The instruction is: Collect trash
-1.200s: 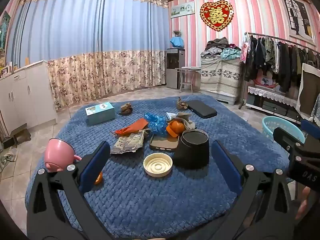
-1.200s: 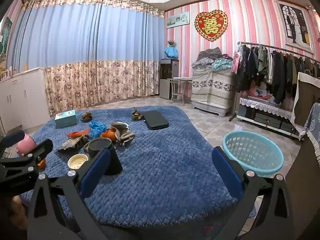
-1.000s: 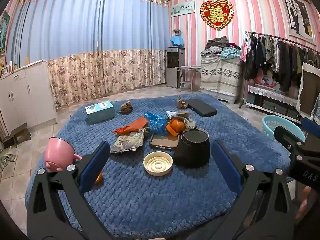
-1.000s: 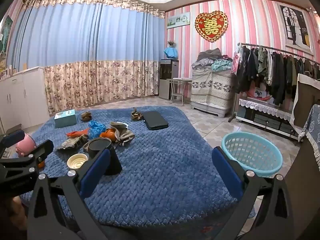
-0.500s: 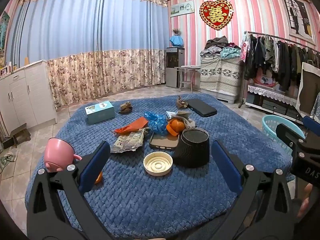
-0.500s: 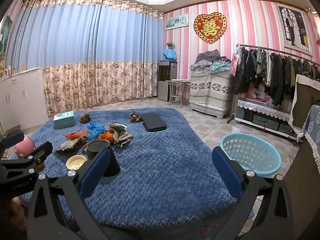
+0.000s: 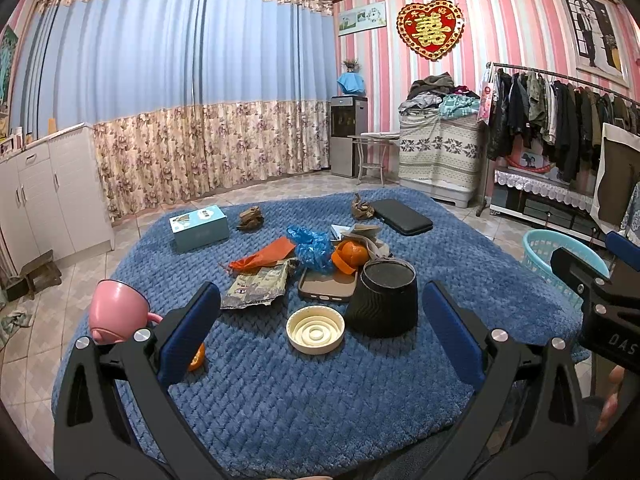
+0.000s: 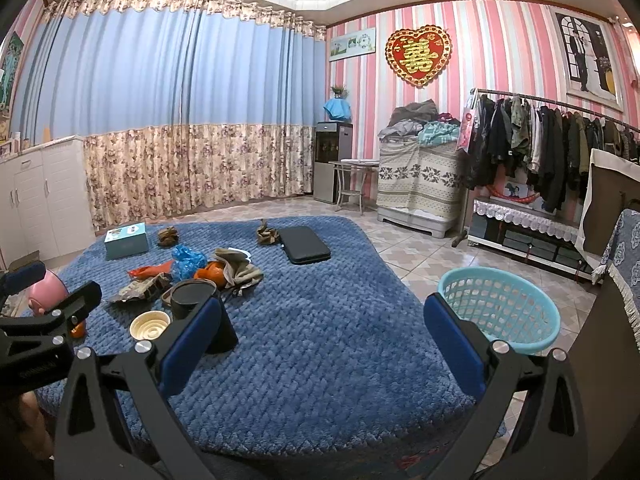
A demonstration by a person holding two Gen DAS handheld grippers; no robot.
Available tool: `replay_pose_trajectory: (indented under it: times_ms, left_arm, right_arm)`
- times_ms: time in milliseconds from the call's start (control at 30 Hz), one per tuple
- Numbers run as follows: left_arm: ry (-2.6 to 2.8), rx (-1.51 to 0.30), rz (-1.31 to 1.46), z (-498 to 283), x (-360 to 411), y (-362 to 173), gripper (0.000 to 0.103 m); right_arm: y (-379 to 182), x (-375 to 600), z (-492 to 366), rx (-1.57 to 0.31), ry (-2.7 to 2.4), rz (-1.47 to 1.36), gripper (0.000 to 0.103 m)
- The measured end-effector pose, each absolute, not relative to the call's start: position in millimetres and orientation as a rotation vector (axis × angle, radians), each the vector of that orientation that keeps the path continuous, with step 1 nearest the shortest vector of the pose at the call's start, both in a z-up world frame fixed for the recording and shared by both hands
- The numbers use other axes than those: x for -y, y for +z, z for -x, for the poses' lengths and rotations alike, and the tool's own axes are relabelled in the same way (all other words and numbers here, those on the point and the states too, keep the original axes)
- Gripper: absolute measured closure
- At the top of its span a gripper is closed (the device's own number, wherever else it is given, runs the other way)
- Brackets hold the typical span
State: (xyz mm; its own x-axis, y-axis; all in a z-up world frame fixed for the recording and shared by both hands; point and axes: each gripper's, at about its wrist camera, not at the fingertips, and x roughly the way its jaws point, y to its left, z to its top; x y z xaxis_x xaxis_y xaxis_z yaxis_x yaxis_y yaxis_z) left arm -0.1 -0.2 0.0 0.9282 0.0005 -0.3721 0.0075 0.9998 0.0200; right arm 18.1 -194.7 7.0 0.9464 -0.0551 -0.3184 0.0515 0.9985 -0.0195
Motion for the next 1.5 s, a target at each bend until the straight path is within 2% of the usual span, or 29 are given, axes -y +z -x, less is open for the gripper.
replay_pose_trajectory:
  times_ms: [1500]
  left_arm:
    - [-0.003,-0.387,-0.025,6,12,12,0.005]
  right_arm:
    - [12,223,-11,-0.331,-0.072,0.011,0.004]
